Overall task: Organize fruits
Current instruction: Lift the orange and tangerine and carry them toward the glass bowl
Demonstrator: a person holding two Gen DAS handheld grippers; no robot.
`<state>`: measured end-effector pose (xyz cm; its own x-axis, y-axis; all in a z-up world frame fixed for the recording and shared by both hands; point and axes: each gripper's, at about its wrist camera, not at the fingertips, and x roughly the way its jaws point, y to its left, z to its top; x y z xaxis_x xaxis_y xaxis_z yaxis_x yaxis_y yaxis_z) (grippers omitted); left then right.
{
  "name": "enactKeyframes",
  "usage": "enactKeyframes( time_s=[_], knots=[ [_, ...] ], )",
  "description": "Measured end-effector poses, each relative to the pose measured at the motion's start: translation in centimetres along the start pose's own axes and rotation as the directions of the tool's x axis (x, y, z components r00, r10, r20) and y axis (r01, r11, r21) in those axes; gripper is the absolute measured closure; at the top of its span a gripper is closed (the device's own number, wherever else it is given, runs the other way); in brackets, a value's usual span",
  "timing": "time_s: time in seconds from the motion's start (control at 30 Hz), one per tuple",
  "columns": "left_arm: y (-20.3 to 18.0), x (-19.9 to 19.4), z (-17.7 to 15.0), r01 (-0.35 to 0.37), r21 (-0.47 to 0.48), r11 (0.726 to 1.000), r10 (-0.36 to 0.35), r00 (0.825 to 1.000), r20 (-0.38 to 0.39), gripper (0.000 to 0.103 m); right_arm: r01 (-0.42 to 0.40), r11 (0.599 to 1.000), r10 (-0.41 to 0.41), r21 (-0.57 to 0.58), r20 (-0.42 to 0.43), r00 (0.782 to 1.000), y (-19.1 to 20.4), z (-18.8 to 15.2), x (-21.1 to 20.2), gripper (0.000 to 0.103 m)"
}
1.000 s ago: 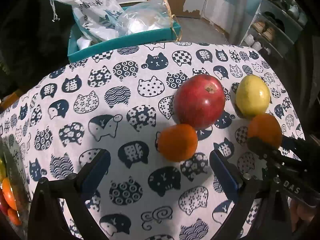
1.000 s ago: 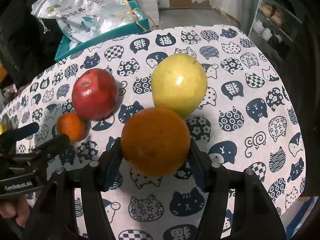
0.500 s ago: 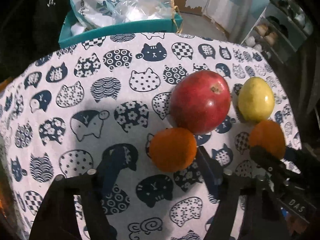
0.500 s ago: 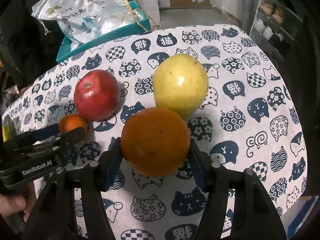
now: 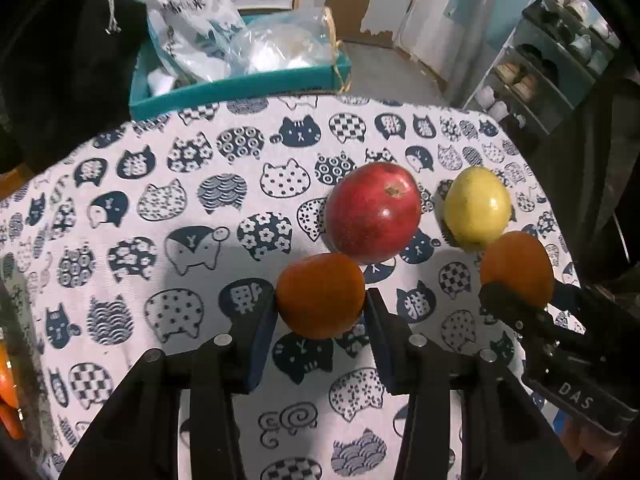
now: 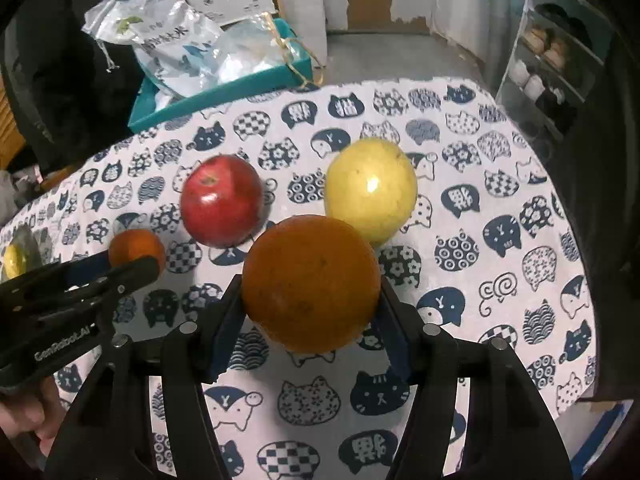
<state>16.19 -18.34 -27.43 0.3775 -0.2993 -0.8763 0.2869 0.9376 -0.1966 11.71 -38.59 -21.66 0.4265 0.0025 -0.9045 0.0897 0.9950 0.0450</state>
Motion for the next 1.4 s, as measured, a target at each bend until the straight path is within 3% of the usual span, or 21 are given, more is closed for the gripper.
enactKeyframes(
  time_s=[0.47,1.4],
  knots=[
    [0.6,-7.5,-0.7,-0.030,0.002,1.000,0.029,0.991,0.132,0.058,-0.009,0.998,0.015,-0.068,0.093,0.996,3.3,0.9,-5.2,0.041],
    [6.4,-20.8,-3.2,-0.109,-0.073,0.991,0.127,0.938,0.323,0.058,-0.103,0.965,0.155,-0.240,0.209,0.966,13.0,2.1,-13.8,0.041]
  ],
)
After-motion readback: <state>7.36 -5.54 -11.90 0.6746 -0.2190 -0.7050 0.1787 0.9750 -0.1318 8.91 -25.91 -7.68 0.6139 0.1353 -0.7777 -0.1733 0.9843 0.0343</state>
